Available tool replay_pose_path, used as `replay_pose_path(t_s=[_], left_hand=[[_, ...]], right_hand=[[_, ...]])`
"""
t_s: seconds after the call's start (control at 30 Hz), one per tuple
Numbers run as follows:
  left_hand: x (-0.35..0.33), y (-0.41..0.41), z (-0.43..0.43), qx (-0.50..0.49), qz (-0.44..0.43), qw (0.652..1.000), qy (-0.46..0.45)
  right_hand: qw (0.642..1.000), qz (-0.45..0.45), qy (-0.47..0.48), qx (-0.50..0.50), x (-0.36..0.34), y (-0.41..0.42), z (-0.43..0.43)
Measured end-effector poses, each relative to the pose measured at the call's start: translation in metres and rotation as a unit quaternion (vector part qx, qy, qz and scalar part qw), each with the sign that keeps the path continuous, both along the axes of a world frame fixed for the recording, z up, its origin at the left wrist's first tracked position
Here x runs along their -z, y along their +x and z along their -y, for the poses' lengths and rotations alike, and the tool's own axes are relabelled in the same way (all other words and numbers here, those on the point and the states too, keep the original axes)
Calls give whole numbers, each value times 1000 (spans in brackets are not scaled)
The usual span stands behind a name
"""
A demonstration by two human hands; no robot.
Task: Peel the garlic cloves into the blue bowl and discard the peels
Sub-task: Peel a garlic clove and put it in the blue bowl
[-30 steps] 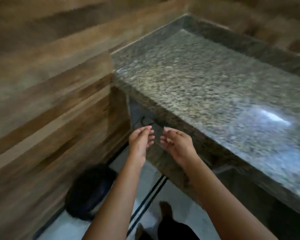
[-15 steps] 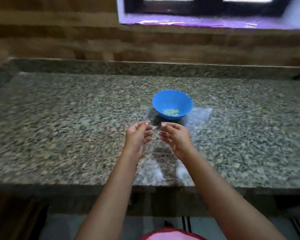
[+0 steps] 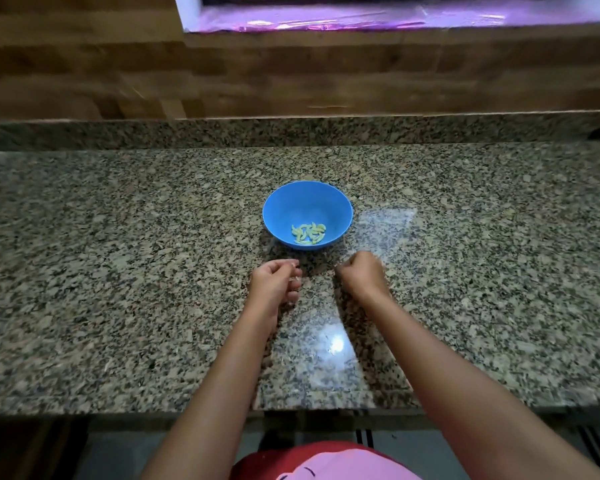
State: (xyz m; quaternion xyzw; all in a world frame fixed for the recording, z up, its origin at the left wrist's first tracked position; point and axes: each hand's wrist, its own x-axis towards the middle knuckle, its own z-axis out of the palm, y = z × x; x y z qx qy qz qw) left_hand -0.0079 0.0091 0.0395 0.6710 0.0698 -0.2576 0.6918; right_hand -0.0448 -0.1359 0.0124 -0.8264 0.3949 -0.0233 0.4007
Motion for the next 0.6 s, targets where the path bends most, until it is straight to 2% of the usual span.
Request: replay_pose_path(t_s=[0.2,0.37,0.47,0.6], left_hand=[[2,5,3,11,5,1000,13],[3,12,3,15,14,1000,20],[3,14,4,16,12,1000,18],[1,21,-8,9,34,998,49]], right_hand=[[999,17,29,-25,-9,-4,-1],[984,156,81,-22,-41,-9,-12],[980,191,54,-31,-61,12,-15],[985,167,10,-44,-72,35,-14]])
